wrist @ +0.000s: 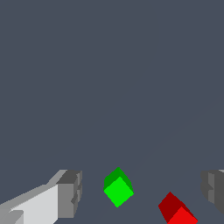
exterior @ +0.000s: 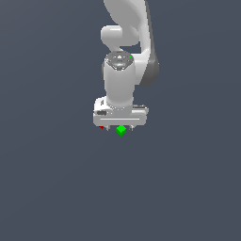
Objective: Stack the red cube on top of the green cube.
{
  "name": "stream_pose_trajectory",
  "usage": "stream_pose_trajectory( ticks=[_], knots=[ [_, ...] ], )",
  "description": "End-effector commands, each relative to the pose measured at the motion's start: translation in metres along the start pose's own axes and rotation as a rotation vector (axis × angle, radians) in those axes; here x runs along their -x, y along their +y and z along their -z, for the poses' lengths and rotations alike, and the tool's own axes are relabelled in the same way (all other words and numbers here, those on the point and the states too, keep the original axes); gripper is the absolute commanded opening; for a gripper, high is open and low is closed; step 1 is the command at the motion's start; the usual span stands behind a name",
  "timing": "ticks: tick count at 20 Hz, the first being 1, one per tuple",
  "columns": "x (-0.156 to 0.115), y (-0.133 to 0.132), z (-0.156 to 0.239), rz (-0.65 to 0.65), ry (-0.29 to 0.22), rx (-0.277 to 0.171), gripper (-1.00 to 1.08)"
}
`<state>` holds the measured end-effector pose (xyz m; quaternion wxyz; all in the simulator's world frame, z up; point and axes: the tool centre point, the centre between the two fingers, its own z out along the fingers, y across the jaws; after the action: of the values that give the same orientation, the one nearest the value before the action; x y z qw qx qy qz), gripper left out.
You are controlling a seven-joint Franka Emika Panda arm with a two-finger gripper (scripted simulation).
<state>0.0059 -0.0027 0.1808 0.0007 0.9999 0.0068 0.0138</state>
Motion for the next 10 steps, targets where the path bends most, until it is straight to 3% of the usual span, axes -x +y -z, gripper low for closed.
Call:
stream_pose_trajectory(
  ticks=[1,10],
  knots=[
    [0.0,0.0,0.0,0.0,0.0,0.0,1.0],
    [0.014,0.019,-0.013,-0.087,-0.003,0.001,1.0]
  ],
)
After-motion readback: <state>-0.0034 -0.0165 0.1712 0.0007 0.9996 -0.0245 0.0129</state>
